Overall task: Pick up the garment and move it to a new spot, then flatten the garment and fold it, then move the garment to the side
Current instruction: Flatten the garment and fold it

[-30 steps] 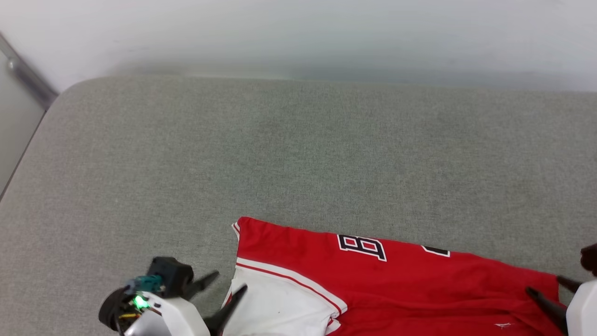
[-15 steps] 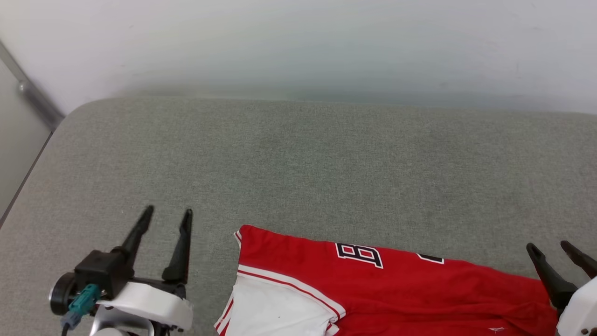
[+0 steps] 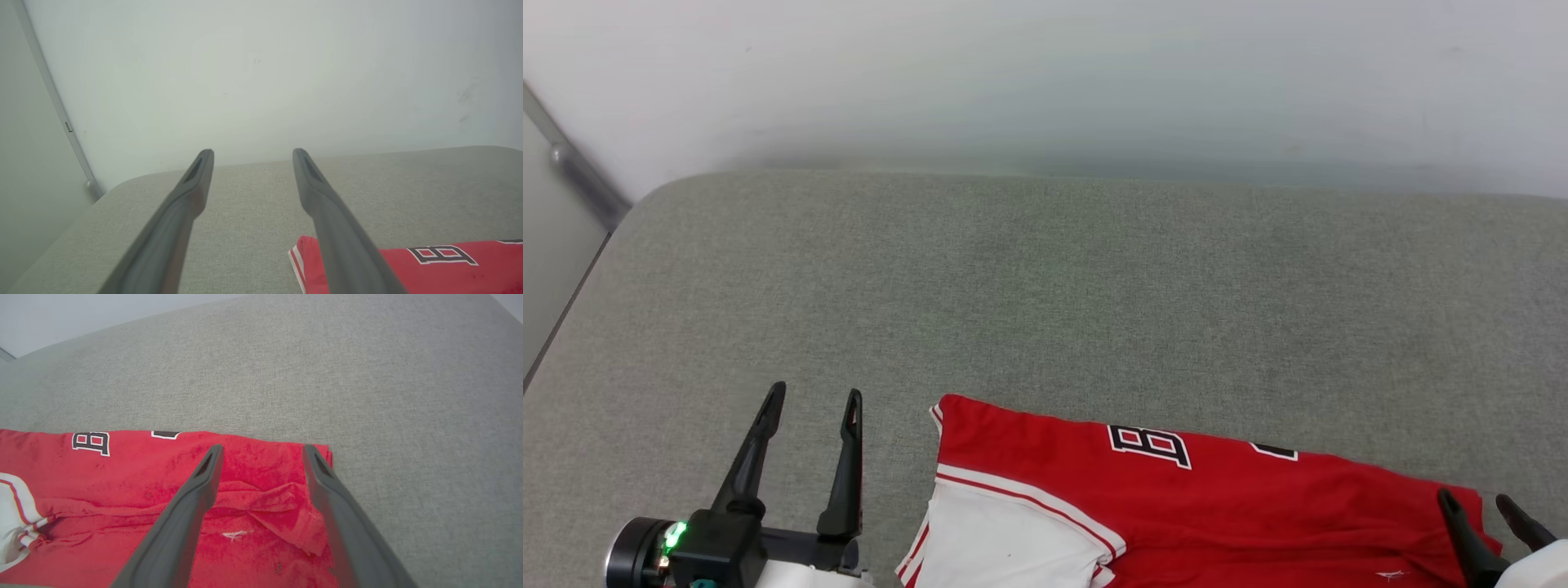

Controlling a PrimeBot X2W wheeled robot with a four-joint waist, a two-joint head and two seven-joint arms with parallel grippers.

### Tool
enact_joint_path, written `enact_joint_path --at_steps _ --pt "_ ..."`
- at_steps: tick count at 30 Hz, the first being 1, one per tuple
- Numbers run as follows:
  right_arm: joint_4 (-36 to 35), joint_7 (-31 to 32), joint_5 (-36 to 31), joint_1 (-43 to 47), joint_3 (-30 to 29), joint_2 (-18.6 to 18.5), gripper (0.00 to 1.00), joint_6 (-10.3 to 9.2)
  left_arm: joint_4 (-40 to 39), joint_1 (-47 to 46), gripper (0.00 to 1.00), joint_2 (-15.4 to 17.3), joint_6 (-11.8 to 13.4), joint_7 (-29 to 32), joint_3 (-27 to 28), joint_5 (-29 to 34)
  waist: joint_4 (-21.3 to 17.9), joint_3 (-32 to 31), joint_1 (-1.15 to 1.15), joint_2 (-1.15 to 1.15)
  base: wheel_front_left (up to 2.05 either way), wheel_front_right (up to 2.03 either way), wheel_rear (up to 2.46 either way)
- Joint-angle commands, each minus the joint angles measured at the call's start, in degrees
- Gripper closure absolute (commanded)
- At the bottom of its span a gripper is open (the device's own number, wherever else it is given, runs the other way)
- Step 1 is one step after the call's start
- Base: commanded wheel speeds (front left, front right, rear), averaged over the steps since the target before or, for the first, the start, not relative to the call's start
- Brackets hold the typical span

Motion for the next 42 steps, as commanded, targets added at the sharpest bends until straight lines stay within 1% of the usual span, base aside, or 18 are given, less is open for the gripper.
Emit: enact_joint_path --at_steps 1,5,10,14,17,22,25,29,35,41,42 --pt "-0.4 0.7 -0.4 0.8 -0.6 0.7 0.0 -0.02 0.1 0.6 0.0 -1.2 -1.0 -0.1 0.8 1.0 0.1 0.3 0.0 0.0 0.0 0.0 0.0" --pt "-0.7 3.8 -1.6 1.6 -2.5 1.6 0.0 -0.01 0.3 0.1 0.0 -3.1 -3.7 -0.1 2.5 3.2 0.4 1.1 0.0 0.0 0.0 0.0 0.0" --pt "-0.8 10.6 -3.6 2.1 -6.6 3.4 0.0 -0.01 0.4 -0.9 0.0 -5.1 -6.5 -0.1 4.7 4.6 0.8 2.3 0.0 0.0 0.0 0.0 0.0" --pt "-0.6 15.9 -5.3 0.7 -9.2 4.6 0.0 -0.01 0.4 -1.5 0.0 -6.2 -8.2 -0.1 6.0 5.6 1.2 3.5 0.0 0.0 0.0 0.0 0.0" --pt "0.4 18.8 -4.8 -0.9 -10.5 5.3 0.0 -0.02 0.4 -2.2 0.0 -7.0 -9.2 -0.1 6.4 6.2 1.7 4.7 0.0 0.0 0.0 0.0 0.0" --pt "4.0 20.9 -5.5 -3.1 -10.8 4.6 0.0 -0.02 0.4 -3.3 0.0 -7.6 -10.3 -0.1 7.0 6.8 2.8 6.6 0.0 0.0 0.0 0.0 0.0" --pt "7.3 20.9 -6.4 -4.0 -10.5 4.1 0.0 -0.02 0.5 -3.8 0.0 -7.8 -10.7 -0.1 7.4 6.9 3.4 7.4 0.0 0.0 0.0 0.0 0.0" --pt "12.3 20.6 -6.3 -4.8 -8.4 3.6 0.0 -0.01 0.4 -4.1 0.0 -8.1 -11.1 -0.1 7.7 7.2 4.2 8.2 0.0 0.0 0.0 0.0 0.0" --pt "17.4 20.7 -2.9 -4.4 -3.2 5.3 0.0 0.34 0.6 -4.4 0.0 -8.4 -11.4 -0.1 7.8 7.3 5.0 8.4 0.0 0.0 0.0 0.0 0.0" --pt "20.0 20.1 -1.3 -4.0 -0.7 6.2 0.0 0.45 1.0 -3.9 0.0 -8.7 -11.6 -0.1 7.7 7.6 5.0 7.9 0.0 0.0 0.0 0.0 0.0" --pt "20.3 20.1 -1.2 -3.9 -0.4 6.2 0.55 0.47 1.0 -3.7 0.0 -8.7 -11.6 -0.1 7.7 7.6 4.9 7.7 0.0 0.0 0.0 0.0 0.0"
